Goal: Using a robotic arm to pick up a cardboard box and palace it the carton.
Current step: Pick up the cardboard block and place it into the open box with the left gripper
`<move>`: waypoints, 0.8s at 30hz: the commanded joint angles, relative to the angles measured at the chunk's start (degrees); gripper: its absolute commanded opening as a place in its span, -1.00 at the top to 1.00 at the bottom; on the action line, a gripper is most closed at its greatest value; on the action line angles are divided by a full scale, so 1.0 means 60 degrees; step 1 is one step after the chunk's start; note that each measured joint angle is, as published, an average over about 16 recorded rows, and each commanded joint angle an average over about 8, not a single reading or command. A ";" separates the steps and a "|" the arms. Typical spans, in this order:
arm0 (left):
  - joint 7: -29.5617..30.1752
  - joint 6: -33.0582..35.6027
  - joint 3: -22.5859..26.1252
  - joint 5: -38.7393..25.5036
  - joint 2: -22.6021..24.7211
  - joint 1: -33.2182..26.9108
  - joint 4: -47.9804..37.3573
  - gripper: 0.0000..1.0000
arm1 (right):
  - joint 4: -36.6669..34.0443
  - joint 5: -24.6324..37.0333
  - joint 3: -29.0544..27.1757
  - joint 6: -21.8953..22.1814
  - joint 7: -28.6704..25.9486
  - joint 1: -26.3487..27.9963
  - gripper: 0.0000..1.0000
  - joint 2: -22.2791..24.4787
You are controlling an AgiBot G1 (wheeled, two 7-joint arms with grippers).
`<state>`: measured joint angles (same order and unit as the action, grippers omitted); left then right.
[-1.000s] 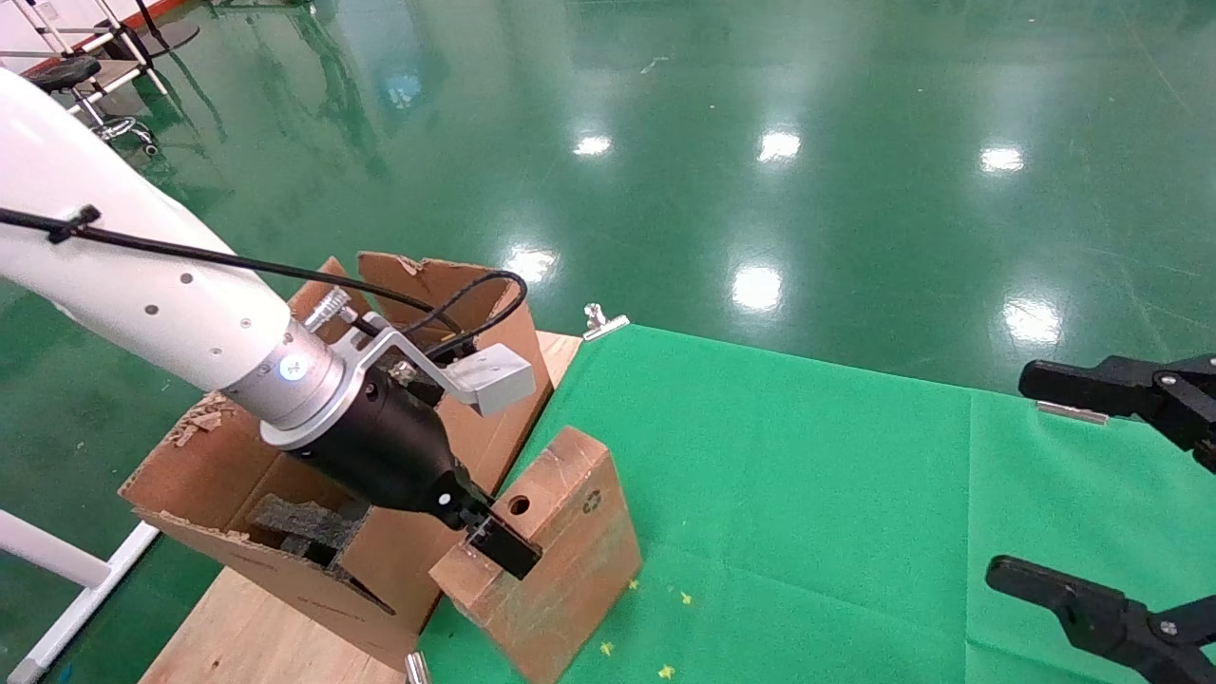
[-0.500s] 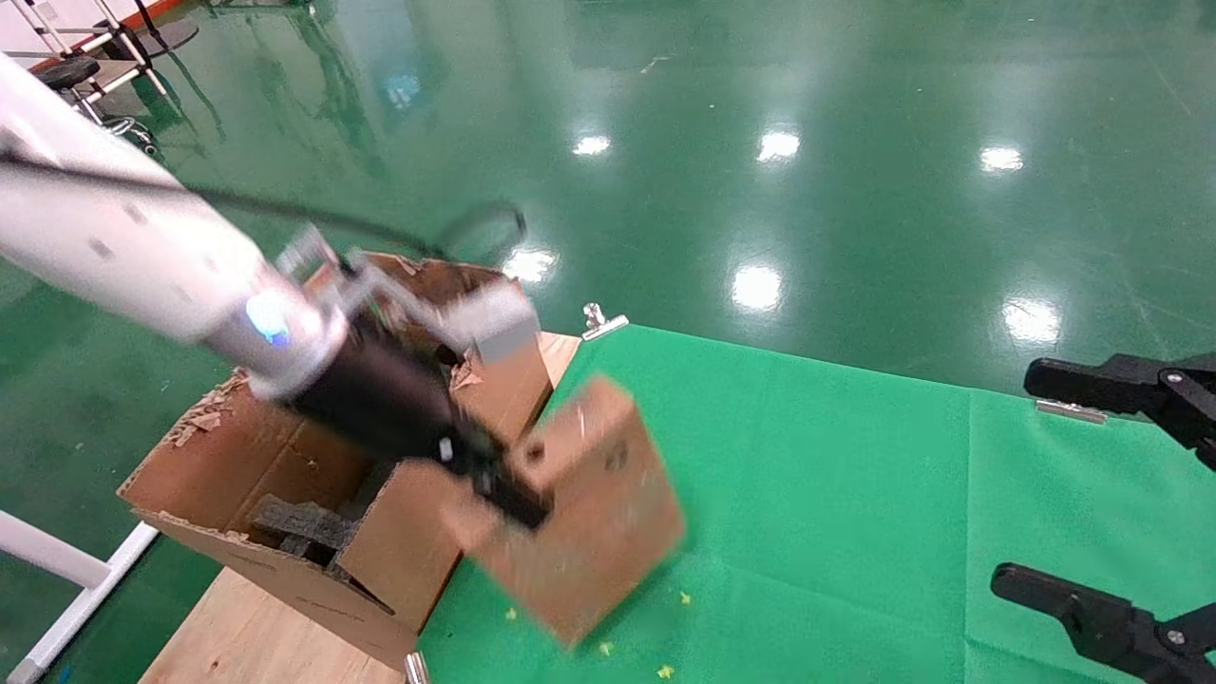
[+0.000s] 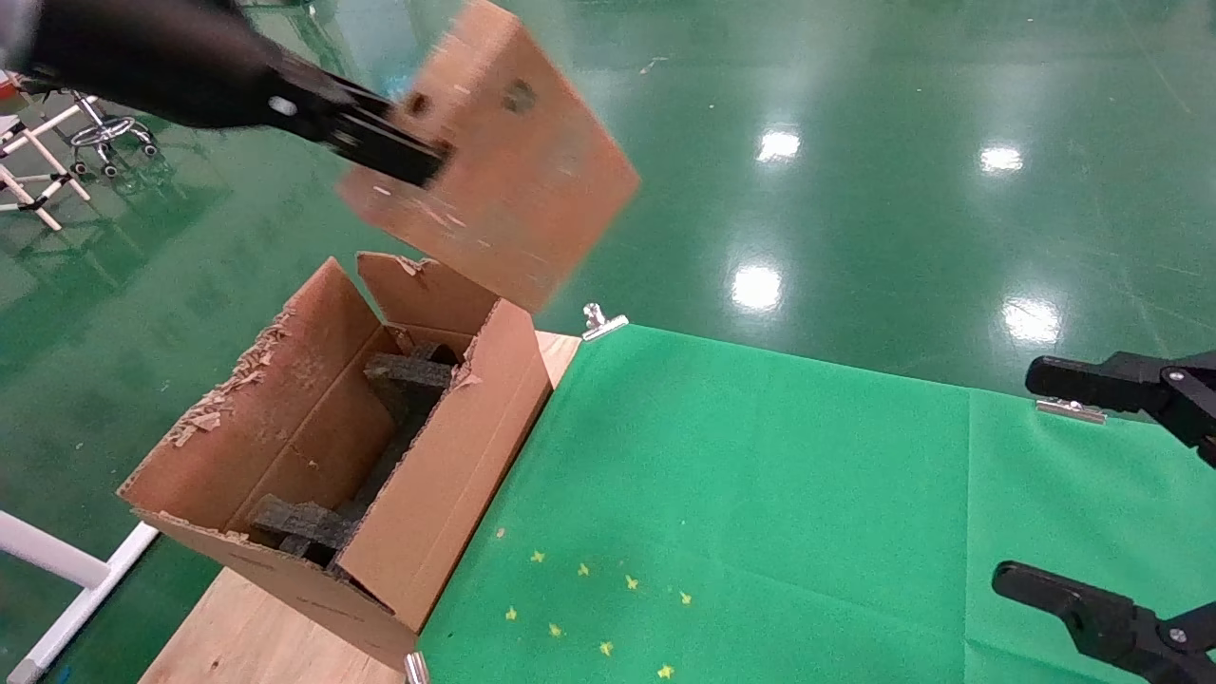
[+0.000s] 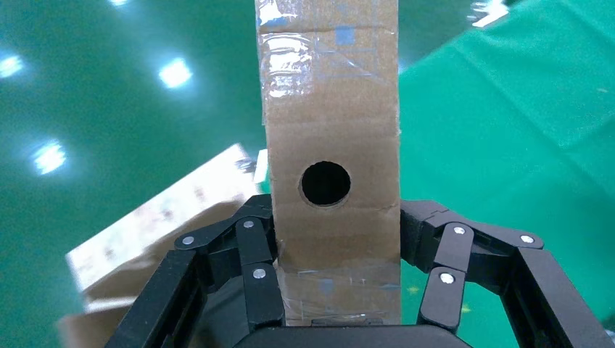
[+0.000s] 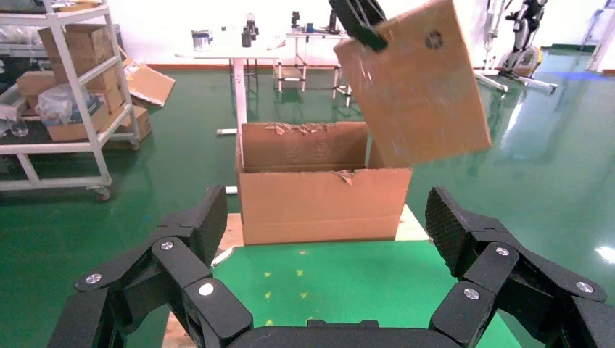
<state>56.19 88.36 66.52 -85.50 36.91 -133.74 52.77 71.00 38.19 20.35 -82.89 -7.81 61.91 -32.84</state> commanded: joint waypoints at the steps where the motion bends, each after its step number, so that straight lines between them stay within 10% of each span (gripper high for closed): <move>1: -0.0452 0.0120 -0.0032 -0.0207 -0.0002 -0.0360 -0.0614 1.00 | 0.0000 0.0000 0.0000 0.0000 0.0000 0.0000 -1.00 0.0000; 24: -0.3117 -0.0271 0.1017 -0.1229 -0.1303 -0.0077 -0.5351 1.00 | 0.0000 0.0000 0.0001 0.0000 0.0000 0.0000 -1.00 0.0000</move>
<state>37.51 86.49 72.56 -92.96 29.55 -134.16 20.97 71.00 38.18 20.36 -82.89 -7.81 61.91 -32.84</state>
